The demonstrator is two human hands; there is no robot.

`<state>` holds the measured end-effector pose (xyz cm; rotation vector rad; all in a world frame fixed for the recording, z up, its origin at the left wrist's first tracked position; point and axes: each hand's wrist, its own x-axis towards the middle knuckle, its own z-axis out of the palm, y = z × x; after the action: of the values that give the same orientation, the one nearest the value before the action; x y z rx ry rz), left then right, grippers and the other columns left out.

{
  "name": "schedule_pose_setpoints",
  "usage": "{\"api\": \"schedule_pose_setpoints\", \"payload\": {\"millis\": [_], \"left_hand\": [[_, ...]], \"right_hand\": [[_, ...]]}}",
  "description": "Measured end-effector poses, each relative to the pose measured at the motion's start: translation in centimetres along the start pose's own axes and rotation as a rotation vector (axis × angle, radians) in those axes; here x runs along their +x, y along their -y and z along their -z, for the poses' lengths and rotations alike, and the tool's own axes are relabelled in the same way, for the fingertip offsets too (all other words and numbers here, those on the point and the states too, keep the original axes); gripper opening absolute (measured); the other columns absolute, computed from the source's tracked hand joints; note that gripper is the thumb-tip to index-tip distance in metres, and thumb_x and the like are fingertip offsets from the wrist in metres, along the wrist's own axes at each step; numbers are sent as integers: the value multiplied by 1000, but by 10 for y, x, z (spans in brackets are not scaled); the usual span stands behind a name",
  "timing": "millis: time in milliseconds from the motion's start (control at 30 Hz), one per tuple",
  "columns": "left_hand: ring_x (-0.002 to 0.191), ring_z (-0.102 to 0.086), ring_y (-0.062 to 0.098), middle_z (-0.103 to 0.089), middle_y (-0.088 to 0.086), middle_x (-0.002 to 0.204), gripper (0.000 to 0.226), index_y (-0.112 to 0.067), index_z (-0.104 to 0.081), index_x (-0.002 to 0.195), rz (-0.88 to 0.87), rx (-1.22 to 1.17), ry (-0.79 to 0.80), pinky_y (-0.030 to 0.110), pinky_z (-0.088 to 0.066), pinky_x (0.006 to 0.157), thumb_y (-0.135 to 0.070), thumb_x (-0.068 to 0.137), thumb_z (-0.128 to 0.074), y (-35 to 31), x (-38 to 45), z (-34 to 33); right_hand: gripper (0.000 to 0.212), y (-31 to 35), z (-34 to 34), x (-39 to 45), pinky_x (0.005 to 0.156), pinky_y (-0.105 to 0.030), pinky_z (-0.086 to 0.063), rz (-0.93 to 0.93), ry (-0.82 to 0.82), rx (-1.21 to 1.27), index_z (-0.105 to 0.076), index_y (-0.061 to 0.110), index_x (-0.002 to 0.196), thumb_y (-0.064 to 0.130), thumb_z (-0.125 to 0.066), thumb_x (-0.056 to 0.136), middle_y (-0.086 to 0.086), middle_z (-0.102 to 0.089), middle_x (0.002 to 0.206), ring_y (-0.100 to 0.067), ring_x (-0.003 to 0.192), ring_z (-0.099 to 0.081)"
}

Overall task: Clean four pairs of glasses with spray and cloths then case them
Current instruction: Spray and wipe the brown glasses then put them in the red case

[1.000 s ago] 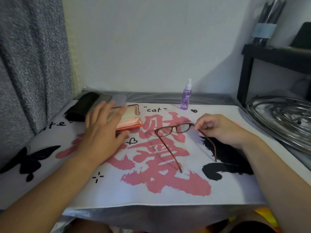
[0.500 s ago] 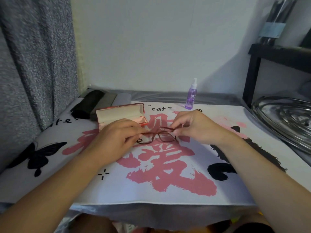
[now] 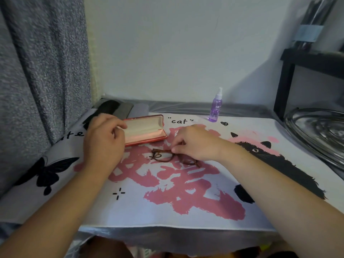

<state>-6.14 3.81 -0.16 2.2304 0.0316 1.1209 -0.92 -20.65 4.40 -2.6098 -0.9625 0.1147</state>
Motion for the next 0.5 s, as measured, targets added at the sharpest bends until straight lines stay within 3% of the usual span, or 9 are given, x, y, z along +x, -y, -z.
{"api": "schedule_pose_setpoints", "payload": {"millis": [100,200,300,400,500], "left_hand": [[99,-59,18,-51,-4,121,26,-26,-68,105,298,-67,18,38,-54,89,-6,93,-55,13,10,8],[104,-61,14,-61,-2,123,30,-26,-64,127,512,-220,128,26,-50,84,-19,101,-51,23,17,10],[102,-66,16,-70,-1,112,30,-23,-68,123,521,-218,206,32,-54,87,-23,105,-44,24,17,9],[95,-66,15,-71,-2,103,26,-19,-71,117,461,-188,215,27,-50,79,-19,105,-48,22,16,8],[95,-65,7,-71,-8,102,22,-23,-72,112,404,-222,270,21,-49,80,-17,104,-52,21,16,7]], "right_hand": [[12,5,-1,4,68,-20,-40,-44,31,-77,-80,18,96,22,-70,94,11,-71,90,-10,83,-60],[10,11,4,2,61,-19,-36,-57,68,-174,-78,21,99,23,-69,94,12,-64,86,-11,84,-56],[12,17,6,-1,66,-25,-41,-41,66,-293,-76,22,99,23,-65,96,2,-69,97,-14,86,-56],[12,15,6,4,79,-37,-53,86,-200,-301,-77,19,95,18,-66,93,-1,-69,93,-24,90,-65],[10,14,2,10,71,-41,-54,335,-609,-316,-75,8,90,8,-66,93,-5,-65,86,-27,78,-64]]}}
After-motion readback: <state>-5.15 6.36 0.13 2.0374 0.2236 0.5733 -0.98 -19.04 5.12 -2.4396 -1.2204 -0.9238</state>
